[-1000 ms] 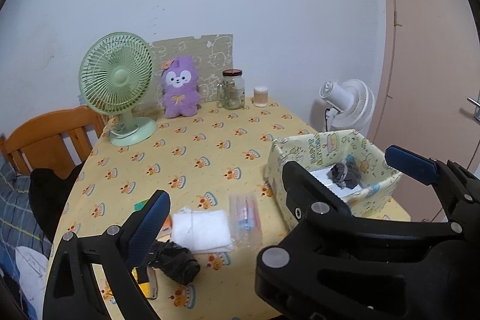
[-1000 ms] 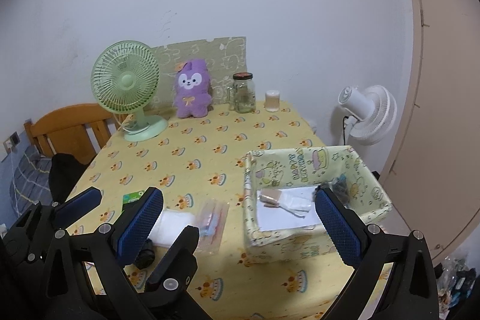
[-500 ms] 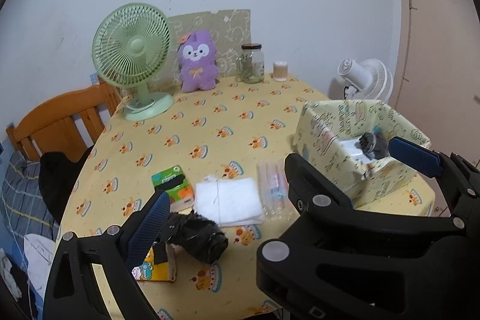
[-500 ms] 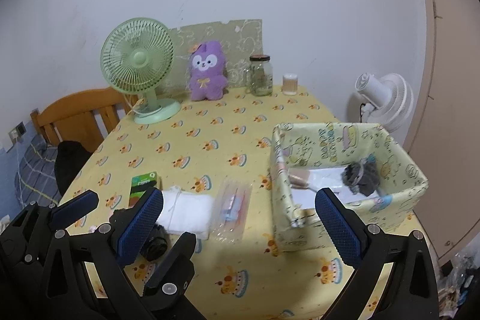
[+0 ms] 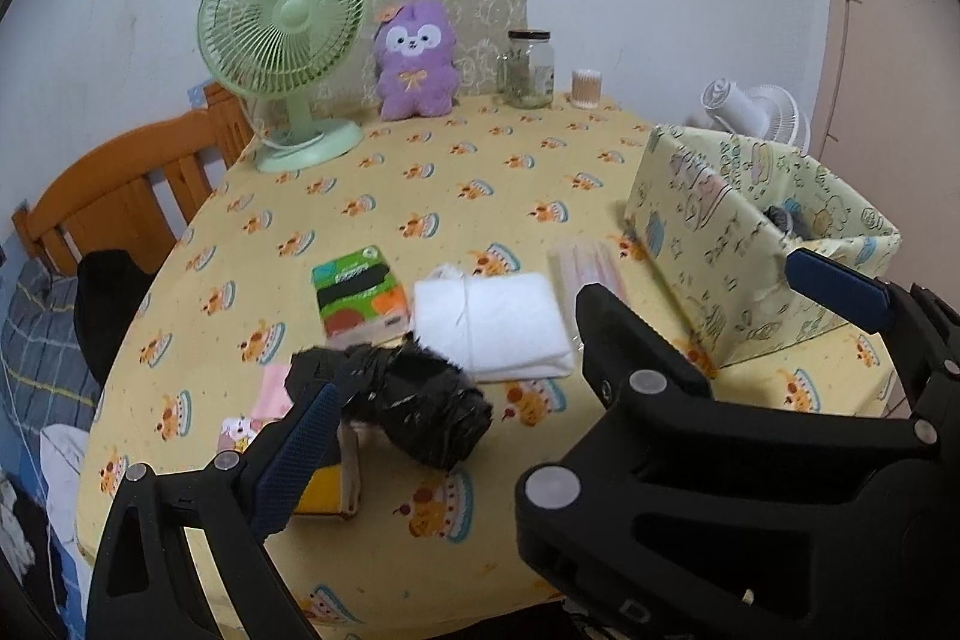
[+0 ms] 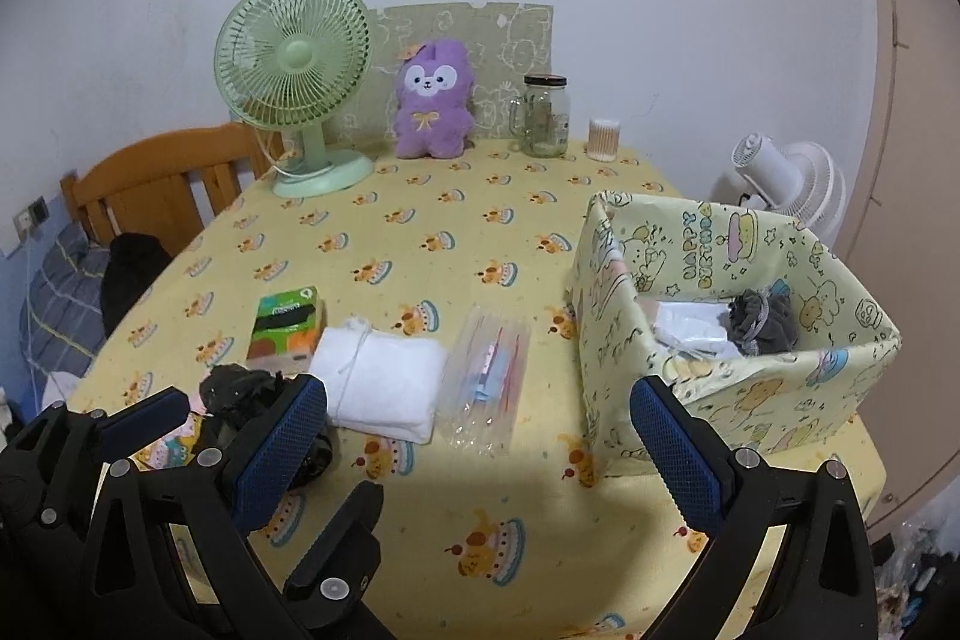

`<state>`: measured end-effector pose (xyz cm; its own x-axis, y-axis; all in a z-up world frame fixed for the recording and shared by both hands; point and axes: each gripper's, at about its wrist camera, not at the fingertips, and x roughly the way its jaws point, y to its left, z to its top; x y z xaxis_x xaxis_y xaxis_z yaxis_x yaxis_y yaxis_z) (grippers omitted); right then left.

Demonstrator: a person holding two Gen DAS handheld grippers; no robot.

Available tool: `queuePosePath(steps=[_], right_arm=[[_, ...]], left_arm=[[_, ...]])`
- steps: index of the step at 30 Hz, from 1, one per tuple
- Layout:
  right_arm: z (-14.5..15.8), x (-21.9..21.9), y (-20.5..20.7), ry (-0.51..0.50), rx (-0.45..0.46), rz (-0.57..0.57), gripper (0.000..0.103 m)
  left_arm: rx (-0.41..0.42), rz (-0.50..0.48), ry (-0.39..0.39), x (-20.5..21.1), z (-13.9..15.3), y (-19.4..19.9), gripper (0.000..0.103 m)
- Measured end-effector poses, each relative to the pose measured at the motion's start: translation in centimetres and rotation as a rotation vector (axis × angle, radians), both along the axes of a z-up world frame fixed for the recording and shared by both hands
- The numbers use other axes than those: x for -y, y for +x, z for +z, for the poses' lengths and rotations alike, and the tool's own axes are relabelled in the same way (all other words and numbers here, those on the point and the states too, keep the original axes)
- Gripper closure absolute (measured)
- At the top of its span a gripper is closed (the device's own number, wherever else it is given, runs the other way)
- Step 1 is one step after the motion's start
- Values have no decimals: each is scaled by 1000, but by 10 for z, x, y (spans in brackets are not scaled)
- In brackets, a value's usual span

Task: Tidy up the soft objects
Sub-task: 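Withdraw both tools from the box back over the table pile, then grasp the black plastic bag with the left tool while the right tool grasps the clear pen bag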

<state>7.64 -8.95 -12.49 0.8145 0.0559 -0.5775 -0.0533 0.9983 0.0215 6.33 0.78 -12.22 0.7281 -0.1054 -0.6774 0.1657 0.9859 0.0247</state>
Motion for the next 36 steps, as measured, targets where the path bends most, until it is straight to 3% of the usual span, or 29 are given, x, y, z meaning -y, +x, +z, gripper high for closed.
queuePosePath(steps=[8,11,26,36], right_arm=[[-21,-8,9,3,-42,16,1],[-27,-7,14,9,-62,6,1],[-40,-10,37,15,-114,-5,1],[-46,-11,50,-6,-114,-39,18]], left_arm=[[-37,36,-7,-9,-20,6,6],[-52,48,-8,-11,-28,10,11],[-41,79,0,-17,-39,32,15],[-52,74,6,-14,-43,46,36]])
